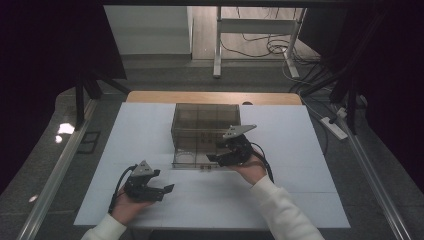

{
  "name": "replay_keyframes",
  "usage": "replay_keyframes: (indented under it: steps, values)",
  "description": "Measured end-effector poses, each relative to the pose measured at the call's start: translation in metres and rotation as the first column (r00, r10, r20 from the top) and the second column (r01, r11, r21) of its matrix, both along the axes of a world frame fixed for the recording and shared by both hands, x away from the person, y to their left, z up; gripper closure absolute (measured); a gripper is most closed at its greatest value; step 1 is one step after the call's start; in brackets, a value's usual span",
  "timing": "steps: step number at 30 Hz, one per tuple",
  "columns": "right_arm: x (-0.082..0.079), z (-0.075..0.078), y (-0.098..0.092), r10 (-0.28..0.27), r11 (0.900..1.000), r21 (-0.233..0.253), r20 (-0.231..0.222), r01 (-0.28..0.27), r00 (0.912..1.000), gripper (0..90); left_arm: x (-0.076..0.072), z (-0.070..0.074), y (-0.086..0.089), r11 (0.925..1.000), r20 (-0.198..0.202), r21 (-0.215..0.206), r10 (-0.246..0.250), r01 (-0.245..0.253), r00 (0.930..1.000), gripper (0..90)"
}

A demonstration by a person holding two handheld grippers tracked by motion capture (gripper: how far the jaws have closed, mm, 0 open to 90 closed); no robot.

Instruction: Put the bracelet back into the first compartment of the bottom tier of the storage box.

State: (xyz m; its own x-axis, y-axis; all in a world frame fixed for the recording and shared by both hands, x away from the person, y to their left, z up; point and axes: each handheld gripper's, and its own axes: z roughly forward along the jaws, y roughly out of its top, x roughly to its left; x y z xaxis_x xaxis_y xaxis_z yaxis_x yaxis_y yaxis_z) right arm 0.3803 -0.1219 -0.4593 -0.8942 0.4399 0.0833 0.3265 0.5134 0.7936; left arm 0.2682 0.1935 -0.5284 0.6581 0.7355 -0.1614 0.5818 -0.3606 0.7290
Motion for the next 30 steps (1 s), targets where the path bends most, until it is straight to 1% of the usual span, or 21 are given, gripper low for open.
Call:
replay_keyframes:
  steps: [3, 6, 7, 9, 11, 13, 15, 16, 19, 25, 30]
  values:
    - [-0.006, -0.002, -0.009, -0.003, 1.0, 0.006, 0.012, 0.003, 0.9999, 37.4, 0.001, 0.0, 0.0, 1.0, 0.003, 0.002, -0.002, 0.002, 1.0, 20.1]
    - [-0.009, -0.002, -0.013, -0.008, 1.0, 0.004, 0.017, 0.008, 0.9998, 37.3, 0.0, 0.001, 0.0, 1.0, 0.005, -0.001, -0.004, 0.004, 1.0, 20.1]
    - [-0.013, -0.004, -0.017, -0.013, 1.0, 0.007, 0.021, 0.013, 0.9997, 37.4, 0.0, 0.001, 0.001, 1.0, 0.007, -0.001, -0.006, 0.006, 1.0, 20.0]
    - [-0.015, -0.006, -0.018, -0.015, 1.0, 0.007, 0.021, 0.015, 0.9997, 37.3, 0.0, 0.001, 0.001, 1.0, 0.007, -0.001, -0.007, 0.007, 0.9999, 20.0]
    - [-0.02, -0.011, -0.024, -0.022, 1.0, -0.006, 0.022, 0.022, 0.9995, 37.1, -0.001, 0.002, 0.001, 1.0, 0.01, -0.003, -0.006, 0.007, 0.9999, 20.0]
    - [-0.021, -0.012, -0.027, -0.023, 1.0, -0.01, 0.022, 0.023, 0.9995, 37.1, -0.001, 0.002, 0.001, 1.0, 0.012, -0.003, -0.007, 0.007, 0.9999, 20.0]
    - [-0.024, -0.016, -0.034, -0.036, 0.999, -0.007, 0.025, 0.036, 0.9991, 37.0, -0.001, 0.001, 0.002, 1.0, 0.009, -0.003, -0.006, 0.006, 0.9999, 20.0]
    - [-0.024, -0.016, -0.034, -0.036, 0.999, -0.007, 0.025, 0.036, 0.9991, 37.0, 0.0, 0.001, 0.002, 1.0, 0.008, -0.003, -0.006, 0.006, 1.0, 20.0]
    - [-0.026, -0.019, -0.044, -0.055, 0.998, 0.005, 0.019, 0.055, 0.9983, 37.0, -0.001, 0.001, 0.001, 1.0, 0.009, -0.001, -0.006, 0.006, 0.9999, 20.0]
    - [-0.027, -0.019, -0.052, -0.07, 0.998, 0.009, 0.026, 0.07, 0.9972, 36.9, 0.0, 0.001, 0.001, 1.0, 0.009, 0.0, -0.003, 0.003, 1.0, 20.0]
    - [-0.028, -0.021, -0.051, -0.068, 0.998, 0.006, 0.023, 0.068, 0.9974, 36.9, -0.001, 0.002, 0.001, 1.0, 0.012, -0.003, -0.002, 0.002, 0.9999, 20.0]
